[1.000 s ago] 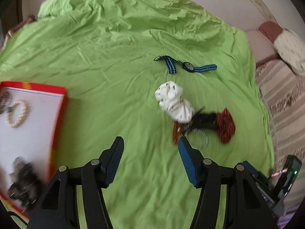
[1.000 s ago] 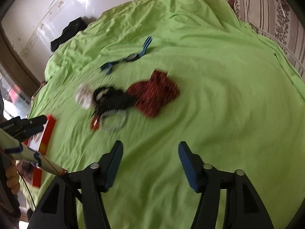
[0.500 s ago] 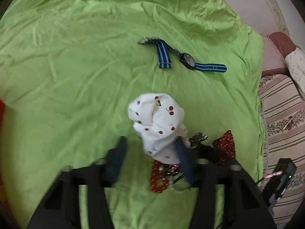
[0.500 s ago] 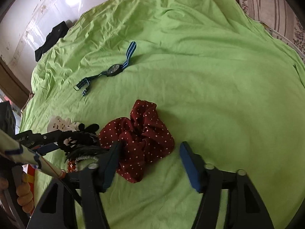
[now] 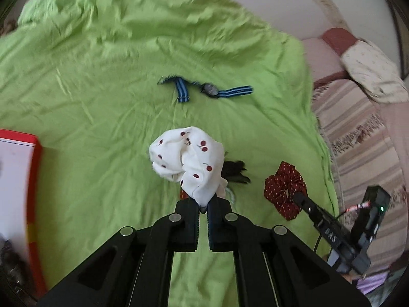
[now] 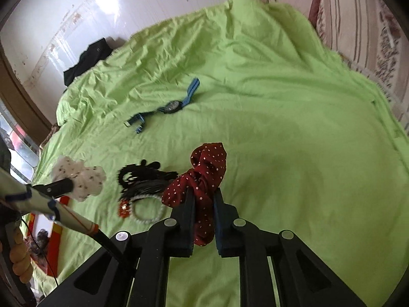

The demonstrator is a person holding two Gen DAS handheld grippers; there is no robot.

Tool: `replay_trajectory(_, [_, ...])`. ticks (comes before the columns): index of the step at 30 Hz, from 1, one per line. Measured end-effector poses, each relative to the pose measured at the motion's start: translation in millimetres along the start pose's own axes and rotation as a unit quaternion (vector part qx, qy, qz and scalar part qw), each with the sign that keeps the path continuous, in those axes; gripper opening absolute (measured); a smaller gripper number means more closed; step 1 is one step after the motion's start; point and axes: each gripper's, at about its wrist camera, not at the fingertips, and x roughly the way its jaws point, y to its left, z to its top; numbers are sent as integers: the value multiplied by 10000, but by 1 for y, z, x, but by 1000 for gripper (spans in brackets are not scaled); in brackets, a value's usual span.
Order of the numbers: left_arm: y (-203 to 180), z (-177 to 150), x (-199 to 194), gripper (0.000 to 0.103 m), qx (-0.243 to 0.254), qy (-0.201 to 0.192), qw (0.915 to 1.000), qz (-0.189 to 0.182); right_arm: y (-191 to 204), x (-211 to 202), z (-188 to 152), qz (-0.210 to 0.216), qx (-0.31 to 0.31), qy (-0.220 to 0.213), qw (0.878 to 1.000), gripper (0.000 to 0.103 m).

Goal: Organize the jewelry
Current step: 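Grasp the white cherry-print scrunchie with the left tool while the right tool grasps the red polka-dot scrunchie, then carry both scrunchies into the red box and open both tools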

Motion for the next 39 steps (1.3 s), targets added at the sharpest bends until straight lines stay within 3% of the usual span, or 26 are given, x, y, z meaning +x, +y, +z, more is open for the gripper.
replay_trajectory(10, [24,-49,-111,5,347,-539,9972,385,44,-67,-19,175,-314,-237,9991,13])
replay_trajectory(15, [79,-67,-166,5,118,-819,9939,730,76,-79,-30,380,-525,-245,9976,13])
replay_trajectory(19, [144,-82,-195,5,-502,-932,9905,883,114,-71,-44,620,-754,-44,9952,13])
replay_trajectory(22, [198,-93,-204,5,-1007,-890,9854,1042,149,-57,-53,798,-984,155,9918,13])
replay_trajectory(29, [281,-87,-200,5,-1560,-814,9704,1652,246,-24,-63,1261,-1555,482,9786,13])
replay_trajectory(36, [331,-73,-191,5,-1817,-751,9628,1853,344,14,-70,1852,-1885,863,9606,13])
replay_trajectory(39, [348,-68,-183,5,-1905,-663,9616,1864,387,36,-84,2188,-2022,1185,9472,13])
